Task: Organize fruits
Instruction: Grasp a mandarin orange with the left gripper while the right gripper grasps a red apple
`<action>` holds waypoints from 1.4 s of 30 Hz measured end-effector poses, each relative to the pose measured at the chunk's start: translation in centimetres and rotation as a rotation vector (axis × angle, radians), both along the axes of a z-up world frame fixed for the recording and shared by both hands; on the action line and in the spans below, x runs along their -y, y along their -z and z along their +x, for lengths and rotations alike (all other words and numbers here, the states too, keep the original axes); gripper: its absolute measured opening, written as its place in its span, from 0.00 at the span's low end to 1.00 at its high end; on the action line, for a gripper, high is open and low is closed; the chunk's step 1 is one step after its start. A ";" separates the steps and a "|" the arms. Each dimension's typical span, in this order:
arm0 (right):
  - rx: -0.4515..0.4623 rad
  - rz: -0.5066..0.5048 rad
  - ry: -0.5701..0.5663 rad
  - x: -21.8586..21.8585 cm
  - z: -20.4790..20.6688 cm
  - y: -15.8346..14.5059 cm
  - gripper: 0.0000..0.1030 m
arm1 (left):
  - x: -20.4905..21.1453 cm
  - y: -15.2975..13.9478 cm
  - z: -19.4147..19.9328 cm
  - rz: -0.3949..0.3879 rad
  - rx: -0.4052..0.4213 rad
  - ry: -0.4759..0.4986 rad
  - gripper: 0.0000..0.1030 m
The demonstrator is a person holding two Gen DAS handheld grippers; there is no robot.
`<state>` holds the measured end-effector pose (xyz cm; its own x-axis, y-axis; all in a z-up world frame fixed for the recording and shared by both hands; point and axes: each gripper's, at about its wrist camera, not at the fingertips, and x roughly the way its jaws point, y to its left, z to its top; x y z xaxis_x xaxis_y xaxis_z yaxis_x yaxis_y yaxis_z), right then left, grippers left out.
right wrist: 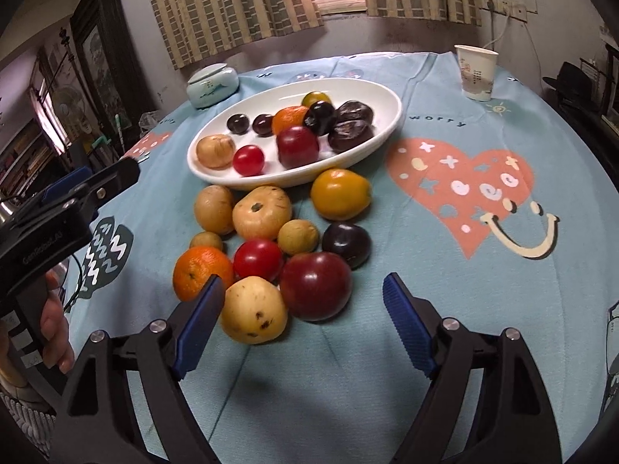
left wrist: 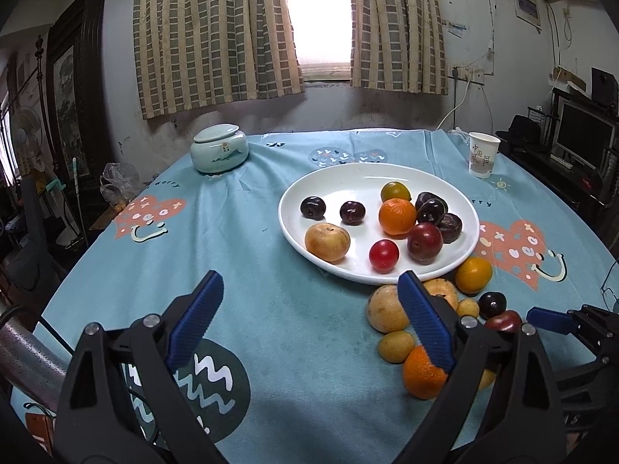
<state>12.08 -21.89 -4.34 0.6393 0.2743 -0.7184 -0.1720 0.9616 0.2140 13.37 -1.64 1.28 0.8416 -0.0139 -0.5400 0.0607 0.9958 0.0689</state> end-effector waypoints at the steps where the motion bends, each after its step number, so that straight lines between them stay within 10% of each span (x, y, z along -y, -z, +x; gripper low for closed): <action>1: 0.010 -0.008 0.021 0.3 0.0 -0.2 0.81 | 0.0 0.0 0.0 -0.001 0.000 0.001 0.90; 24: -0.002 -0.067 0.009 0.3 0.2 0.4 0.79 | 0.2 -0.4 -0.2 -0.022 0.003 0.033 0.90; 32: 0.036 -0.083 -0.021 -0.3 -0.1 0.0 0.57 | 0.1 -0.2 -0.1 -0.043 -0.013 0.049 0.90; 36: 0.022 -0.023 0.010 0.9 0.2 -0.2 0.05 | 0.3 0.3 0.1 -0.044 -0.038 0.069 0.90; 40: 0.017 0.005 0.006 1.3 0.4 -0.1 0.15 | 0.4 1.0 0.7 -0.046 -0.084 0.079 0.90; 42: 0.015 0.014 -0.008 1.1 0.2 -0.3 0.70 | 0.4 1.1 0.7 -0.042 -0.084 0.074 0.90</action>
<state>12.24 -22.97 -4.04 0.6477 0.2896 -0.7047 -0.1832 0.9570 0.2249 14.09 -2.05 0.21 0.7892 -0.0982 -0.6062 0.1379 0.9903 0.0192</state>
